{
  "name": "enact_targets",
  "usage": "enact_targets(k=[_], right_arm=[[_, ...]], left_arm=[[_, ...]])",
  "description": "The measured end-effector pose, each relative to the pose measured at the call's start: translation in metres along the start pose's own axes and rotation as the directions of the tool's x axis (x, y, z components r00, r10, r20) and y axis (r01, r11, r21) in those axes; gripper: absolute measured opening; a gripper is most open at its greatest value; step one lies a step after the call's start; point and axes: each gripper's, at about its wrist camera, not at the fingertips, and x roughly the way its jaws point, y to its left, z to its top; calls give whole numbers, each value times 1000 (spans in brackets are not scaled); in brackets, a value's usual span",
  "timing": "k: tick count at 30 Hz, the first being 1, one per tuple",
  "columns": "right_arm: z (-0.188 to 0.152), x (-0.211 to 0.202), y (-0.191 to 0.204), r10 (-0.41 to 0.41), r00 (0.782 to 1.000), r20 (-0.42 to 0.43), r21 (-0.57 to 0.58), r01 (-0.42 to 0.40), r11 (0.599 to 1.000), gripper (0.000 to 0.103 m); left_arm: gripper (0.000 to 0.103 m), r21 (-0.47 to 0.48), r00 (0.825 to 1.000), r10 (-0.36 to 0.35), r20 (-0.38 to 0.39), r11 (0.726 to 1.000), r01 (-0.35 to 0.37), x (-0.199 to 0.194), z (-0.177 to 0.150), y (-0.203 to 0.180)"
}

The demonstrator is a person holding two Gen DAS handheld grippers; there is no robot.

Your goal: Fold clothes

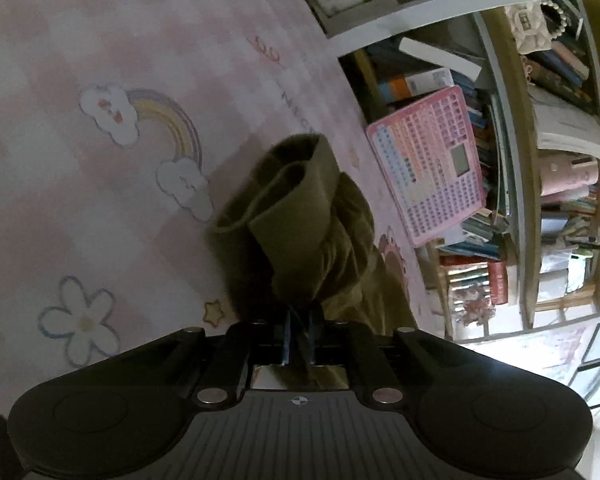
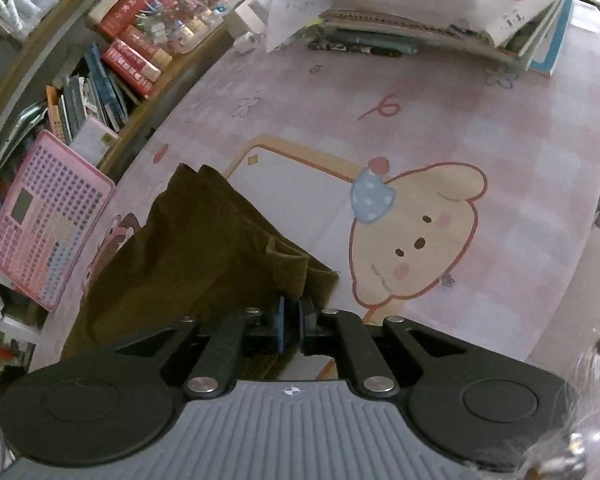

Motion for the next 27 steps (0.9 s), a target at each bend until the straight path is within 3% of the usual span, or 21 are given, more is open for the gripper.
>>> enact_targets(k=[1,4,11,12,15,16,17,19,21,23,26,27], right_arm=[[1,-3,1,-10,1000,12,-11,10,1000,26],[3,-10,2,-28,999,34,-30,29,999,34],[0,4,10,-61,998,1,-78,61,995,32],[-1,6,13,-62,998,1,-93,62,994,31],[-1,14,21,-58,998,-10,-130,56,990,17],[-1,17,24,-54,998,-14,-141,51,989,13],[-1,20,27,-47,999,-19,-151,44,988,12],[1,27,35,-34,999,-24,-163,29,986,10],[5,34,43,-20,999,-27,-171,15,985,10],[7,38,53,10,1000,-30,-184,-15,983,9],[6,43,70,61,997,-42,-213,-69,975,9],[4,46,74,70,996,-53,-218,-80,973,9]], left_arm=[[18,2,1000,4,11,1000,-4,-5,1,-1],[44,-29,999,22,45,999,-21,-10,2,3],[50,-113,996,83,40,991,-78,8,4,8],[50,-121,996,83,45,990,-77,12,5,7],[45,-145,995,87,57,986,-78,23,8,2],[30,-151,994,89,60,985,-79,27,10,1],[22,-138,994,91,61,987,-82,32,13,0],[16,-113,993,81,80,991,-72,37,20,-7],[14,6,992,6,123,1000,-7,26,24,-36],[13,126,985,-72,156,991,52,15,28,-64],[13,181,971,-119,209,980,81,0,34,-74],[13,123,972,-82,218,991,55,2,40,-60]])
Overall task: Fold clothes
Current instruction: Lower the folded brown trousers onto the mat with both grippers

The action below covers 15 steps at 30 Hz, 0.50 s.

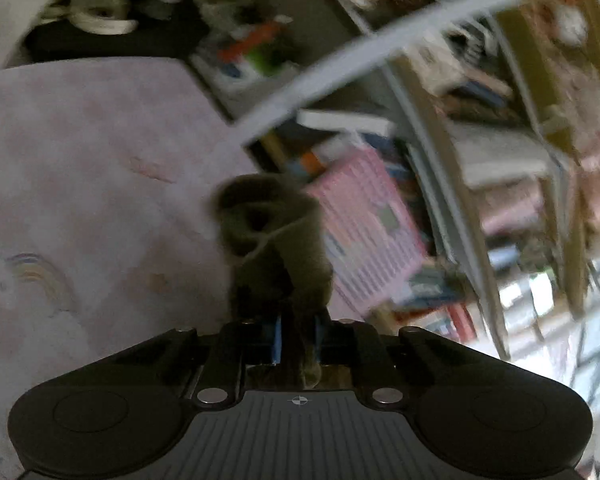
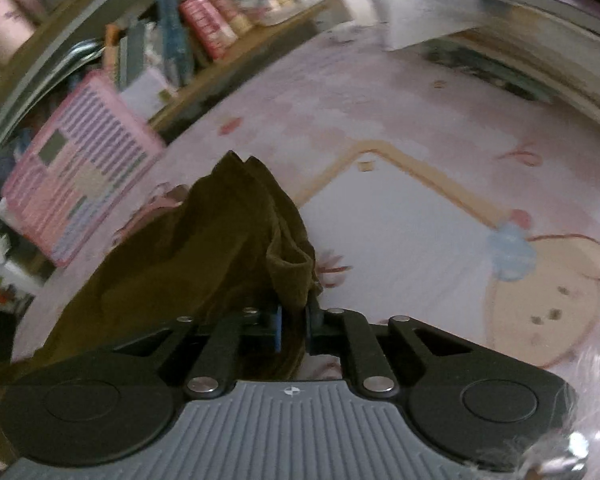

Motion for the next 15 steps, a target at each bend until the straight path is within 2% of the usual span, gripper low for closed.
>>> enact_targets(k=[2,7,12,15], right_arm=[[-3,6,6,8,1000,-15,-8,-8,1000,9],[-14,16,9,5,999,-32,-26,-6,1000,9],[-17,14,10,-1,1000,-22,-41,0,999,16],[-21,8,12,-9,1000,-17,-51,9,999,29]], left_arm=[[12,-87,993,112,-27,990,-113,9,3,33],[12,-146,986,167,-19,975,-168,7,-4,64],[13,-142,987,158,-21,977,-160,5,-5,63],[17,-145,987,158,-28,976,-160,5,-3,67]])
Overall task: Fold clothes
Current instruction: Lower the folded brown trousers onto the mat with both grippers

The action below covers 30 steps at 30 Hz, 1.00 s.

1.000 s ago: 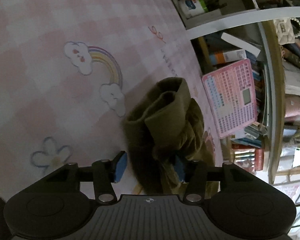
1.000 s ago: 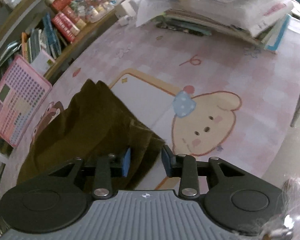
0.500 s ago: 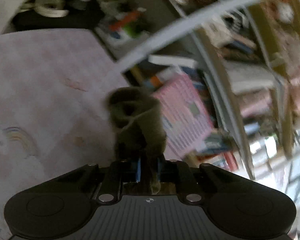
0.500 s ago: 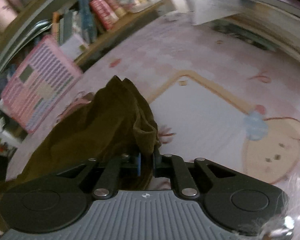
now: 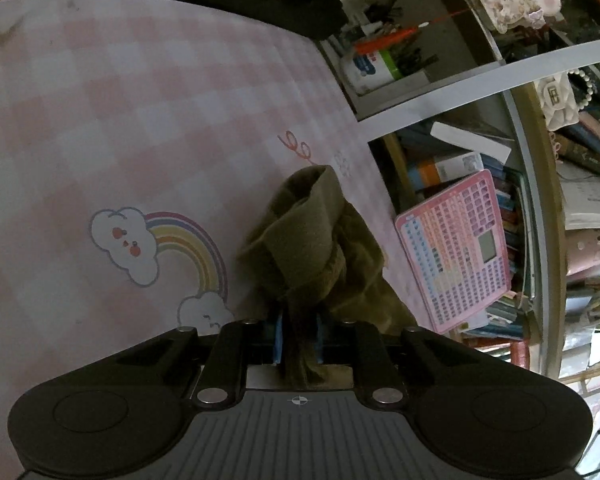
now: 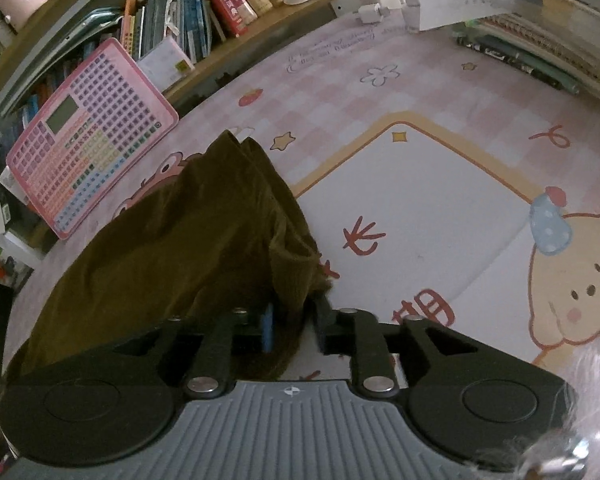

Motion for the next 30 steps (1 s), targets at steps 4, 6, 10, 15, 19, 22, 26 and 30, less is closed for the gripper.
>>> enact_targets(k=[4,6,10,15,19,22,26,30], right_arm=[[-9,-15,7,1,1000,12,-27,-1,1000,43],[-16,-24,14,6,1000,17,-52,-5,999,47],[-38,-38,35,25,1000,3,-152,-25,988,59],[-73,-49,72,53,998,-30,-342,-59,938,68],[-95,-53,97,52,997,-52,-468,-71,881,76],[-108,-53,110,44,996,-72,-534,-75,842,79],[-123,-54,123,26,994,-106,-604,-86,792,79],[-131,-57,133,20,994,-104,-654,-83,752,81]], left_arm=[[24,-3,1000,11,-10,1000,-12,2,2,1],[27,-3,1000,15,-13,1000,-15,3,2,2],[29,-5,1000,13,-19,1000,-13,5,4,5],[29,-17,1000,-2,-25,1000,2,8,5,10],[29,-38,999,-31,-16,999,31,10,4,16],[27,-49,999,-51,-11,998,51,10,3,19],[19,-51,998,-62,-21,997,61,10,3,22],[16,-50,997,-81,-19,995,80,9,3,22]])
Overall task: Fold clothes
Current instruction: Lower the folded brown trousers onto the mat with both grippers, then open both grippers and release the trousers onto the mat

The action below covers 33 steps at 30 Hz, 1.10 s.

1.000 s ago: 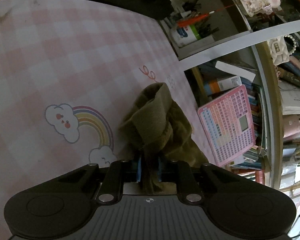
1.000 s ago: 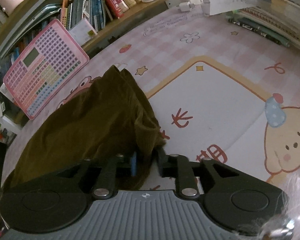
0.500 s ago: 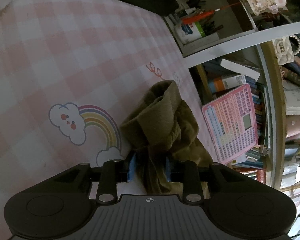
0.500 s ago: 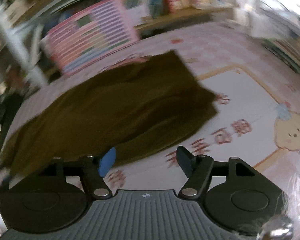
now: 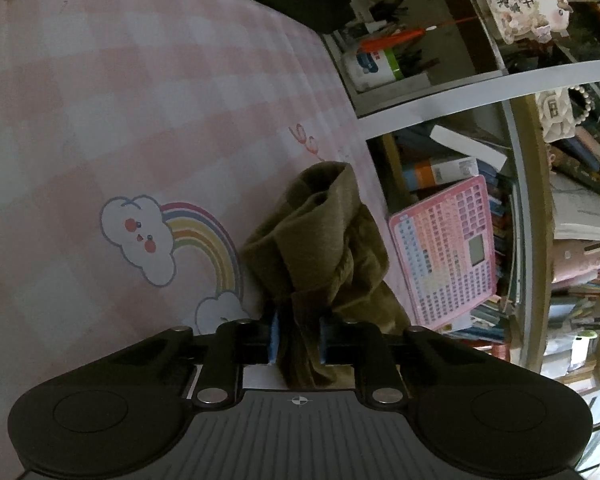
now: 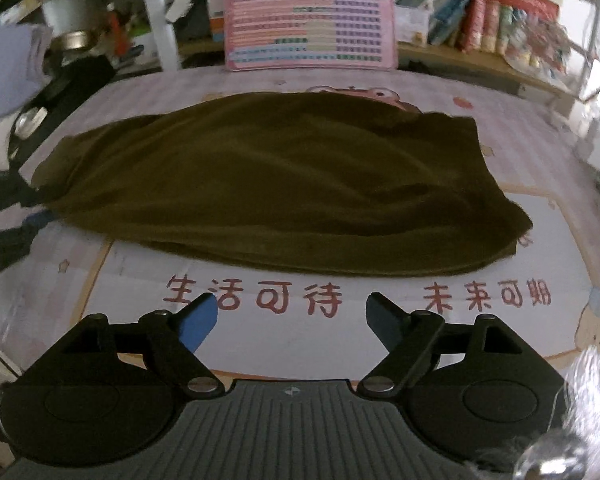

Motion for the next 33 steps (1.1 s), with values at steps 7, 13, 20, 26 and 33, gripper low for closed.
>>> enact_targets(k=[7,13,20,26,33], right_arm=[[34,19,10,-18,995,93,-29,21,999,81],[81,67,36,-13,986,168,-108,31,994,81],[107,113,58,-21,982,190,-140,48,989,81],[116,135,70,-31,976,217,-159,67,985,81],[138,158,82,-16,977,212,-172,54,984,81]], left_arm=[[14,35,999,-37,-1,999,37,-8,1,-14],[14,53,1000,-13,-3,999,13,-10,-1,-14],[32,24,1000,27,-13,999,-27,-4,1,-5],[30,2,1000,13,6,1000,-13,0,0,-2],[30,-16,1000,8,8,1000,-8,0,0,-1]])
